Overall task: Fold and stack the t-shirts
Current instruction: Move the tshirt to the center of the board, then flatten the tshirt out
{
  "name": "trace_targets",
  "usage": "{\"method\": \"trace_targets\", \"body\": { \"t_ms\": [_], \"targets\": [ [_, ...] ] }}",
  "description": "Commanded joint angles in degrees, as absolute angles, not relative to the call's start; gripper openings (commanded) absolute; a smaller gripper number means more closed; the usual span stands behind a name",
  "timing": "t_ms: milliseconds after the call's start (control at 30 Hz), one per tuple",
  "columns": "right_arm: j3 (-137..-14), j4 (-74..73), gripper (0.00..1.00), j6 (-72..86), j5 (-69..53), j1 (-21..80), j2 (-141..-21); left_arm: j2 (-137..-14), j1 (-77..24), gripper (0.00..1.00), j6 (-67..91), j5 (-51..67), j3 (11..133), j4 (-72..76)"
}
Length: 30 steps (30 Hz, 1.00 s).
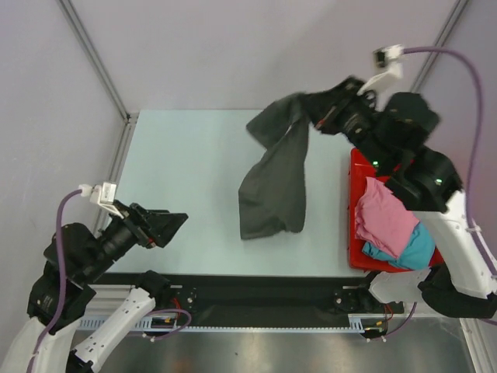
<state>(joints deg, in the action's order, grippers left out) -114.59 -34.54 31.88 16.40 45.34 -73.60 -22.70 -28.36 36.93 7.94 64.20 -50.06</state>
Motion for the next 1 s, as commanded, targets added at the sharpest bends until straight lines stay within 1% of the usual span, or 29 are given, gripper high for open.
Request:
{"method": "trace_targets", "body": {
  "t_ms": [0, 33, 67, 100, 167, 200, 233, 300, 333, 400, 433, 467, 500, 533, 567, 600, 633, 667, 733, 767, 800, 867, 900, 933, 967],
  "targets": [
    [-104.70, -36.99, 0.30, 38.50, 0.55, 45.36, -75.50, -23.81, -28.39, 0.88, 34.28, 5.45, 67.76, -52.47],
    [-103.20, -41.87, 0.40, 38.67, -2.00, 44.83, -75.76, -24.34, -28.39, 0.88, 34.02, 5.62, 67.59, -52.73],
    [-101.88, -45.23, 0.60, 38.58, -2.02, 44.22, -76.46, -25.91, -28.39, 0.88, 33.49, 6.23, 67.24, -53.34],
    [-97.43, -48.05, 0.66, 38.24, -2.20, 42.12, -76.38, -26.71, -28.39, 0.88, 33.23, 6.85, 66.71, -53.52],
    [-92.31, -55.61, 0.71, 36.22, -5.27, 39.13, -75.94, -28.91, -28.39, 0.82, 32.52, 9.82, 64.26, -52.83],
    [-85.85, -57.55, 0.72, 35.60, -4.93, 37.81, -74.37, -31.00, -28.39, 0.79, 32.35, 10.71, 63.12, -52.21],
    [-82.39, -58.87, 0.72, 34.99, -3.09, 37.10, -72.88, -32.16, -28.39, 0.75, 32.34, 11.68, 60.58, -51.42],
    [-75.18, -58.36, 0.73, 33.84, -2.99, 37.26, -68.23, -34.96, -28.48, 0.75, 32.52, 15.09, 57.76, -48.18],
    [-69.49, -58.10, 0.73, 34.19, -3.42, 38.05, -66.90, -37.76, -28.82, 0.74, 32.69, 15.90, 55.22, -45.64],
    [-64.36, -56.52, 0.68, 35.94, -5.17, 39.37, -63.91, -41.20, -29.96, 0.74, 33.40, 16.44, 53.01, -43.52],
    [-58.25, -52.34, 0.66, 38.47, -8.32, 40.42, -60.59, -44.79, -30.41, 0.75, 33.49, 16.09, 51.43, -42.81],
    [-55.31, -49.25, 0.64, 40.06, -10.09, 42.87, -59.08, -46.30, -30.76, 0.78, 33.40, 15.65, 50.37, -40.98],
    [-52.15, -46.09, 0.62, 41.99, -11.50, 44.72, -57.84, -47.71, -30.76, 0.84, 33.49, 15.47, 49.32, -39.83],
    [-49.60, -39.44, 0.62, 46.62, -12.47, 46.39, -56.09, -51.12, -30.76, 0.87, 33.75, 14.95, 47.22, -37.38],
    [-45.22, -36.33, 0.64, 48.50, -12.22, 50.50, -55.81, -53.07, -30.85, 0.88, 33.75, 14.77, 46.68, -36.48],
    [-43.87, -30.90, 0.65, 50.34, -11.00, 52.36, -56.16, -55.44, -30.68, 0.89, 33.66, 14.59, 46.50, -36.13],
    [-42.99, -28.67, 0.66, 52.28, -9.94, 54.38, -57.73, -59.37, -30.67, 0.89, 33.31, 13.98, 46.32, -34.47],
    [-42.63, -27.09, 0.70, 52.64, -8.71, 58.49, -59.40, -61.50, -30.59, 0.89, 32.96, 13.28, 46.41, -33.76],
    [-44.02, -24.61, 0.74, 52.12, -4.76, 62.03, -62.65, -64.85, -29.80, 0.85, 31.91, 12.22, 47.37, -31.57],
    [-44.90, -24.00, 0.76, 49.94, -3.70, 63.70, -66.67, -68.34, -29.01, 0.82, 30.95, 13.26, 47.81, -30.77],
    [-47.09, -23.65, 0.76, 49.05, -1.43, 66.24, -68.71, -69.68, -27.35, 0.80, 30.42, 14.49, 47.99, -29.46],
    [-49.64, -24.34, 0.76, 46.68, 1.39, 67.84, -75.28, -74.15, -25.59, 0.77, 29.01, 17.47, 48.51, -26.37],
    [-52.27, -24.43, 0.75, 45.45, 2.62, 69.50, -77.50, -76.18, -23.49, 0.70, 28.74, 18.53, 48.86, -25.85],
    [-53.43, -23.91, 0.74, 44.48, 4.64, 70.22, -79.26, -77.77, -22.42, 0.68, 27.96, 20.37, 49.39, -24.10],
    [-54.57, -23.73, 0.69, 43.08, 5.62, 70.83, -82.41, -79.35, -21.46, 0.66, 27.51, 22.13, 49.83, -23.47]
  ]
}}
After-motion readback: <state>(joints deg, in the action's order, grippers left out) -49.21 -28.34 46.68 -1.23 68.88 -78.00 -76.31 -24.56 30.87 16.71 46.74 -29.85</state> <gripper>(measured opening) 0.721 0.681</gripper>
